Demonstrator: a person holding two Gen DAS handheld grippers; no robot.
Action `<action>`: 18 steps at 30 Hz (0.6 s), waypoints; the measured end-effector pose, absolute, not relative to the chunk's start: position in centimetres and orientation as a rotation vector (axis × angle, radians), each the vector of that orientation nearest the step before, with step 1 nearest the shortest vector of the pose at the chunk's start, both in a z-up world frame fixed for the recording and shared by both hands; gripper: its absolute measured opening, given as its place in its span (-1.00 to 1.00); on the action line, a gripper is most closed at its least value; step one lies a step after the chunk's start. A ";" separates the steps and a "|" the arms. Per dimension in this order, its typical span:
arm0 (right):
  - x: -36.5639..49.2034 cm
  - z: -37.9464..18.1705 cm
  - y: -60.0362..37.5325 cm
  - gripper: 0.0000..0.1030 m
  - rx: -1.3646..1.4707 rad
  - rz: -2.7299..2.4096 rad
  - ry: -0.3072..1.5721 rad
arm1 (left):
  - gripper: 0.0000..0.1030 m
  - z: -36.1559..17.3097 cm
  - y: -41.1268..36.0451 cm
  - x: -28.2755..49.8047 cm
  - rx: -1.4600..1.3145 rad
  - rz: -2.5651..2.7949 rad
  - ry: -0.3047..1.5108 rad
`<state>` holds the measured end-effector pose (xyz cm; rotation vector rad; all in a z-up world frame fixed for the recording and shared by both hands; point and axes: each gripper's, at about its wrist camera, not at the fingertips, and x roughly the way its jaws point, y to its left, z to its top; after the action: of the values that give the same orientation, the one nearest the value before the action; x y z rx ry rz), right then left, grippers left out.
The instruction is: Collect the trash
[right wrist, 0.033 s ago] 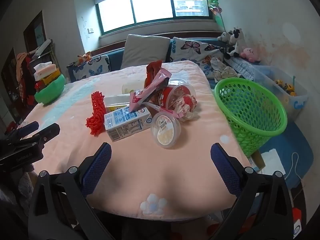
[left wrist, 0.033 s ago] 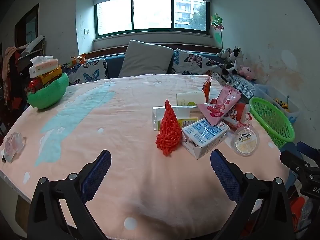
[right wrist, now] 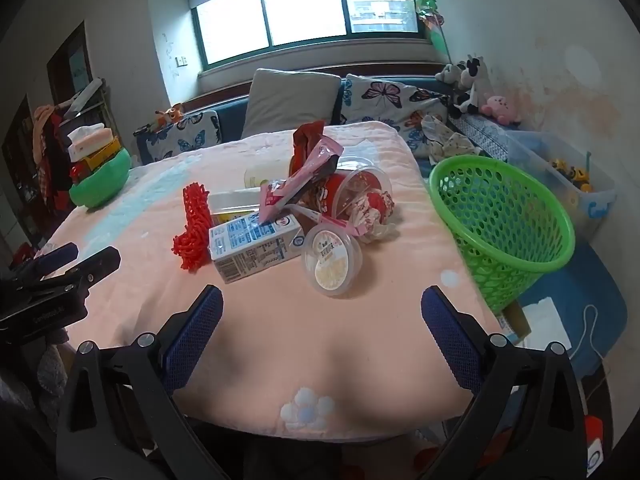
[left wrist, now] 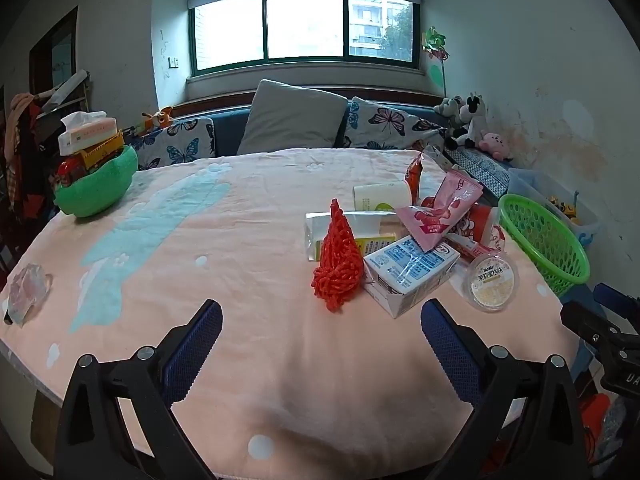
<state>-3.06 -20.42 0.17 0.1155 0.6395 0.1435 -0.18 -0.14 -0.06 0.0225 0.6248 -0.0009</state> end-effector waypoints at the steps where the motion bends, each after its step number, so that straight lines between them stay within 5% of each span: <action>1: -3.0 0.2 -20.3 0.91 0.110 0.142 0.643 | 0.88 0.0 0.0 -0.2 0.016 -0.003 0.624; 18: -2.9 0.3 -19.9 0.91 0.093 0.153 0.642 | 0.88 -0.5 0.3 0.4 0.002 0.001 0.640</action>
<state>-2.94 -19.85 0.28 0.0931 0.6424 0.1530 0.43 0.26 -0.45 0.0020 0.6404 0.0013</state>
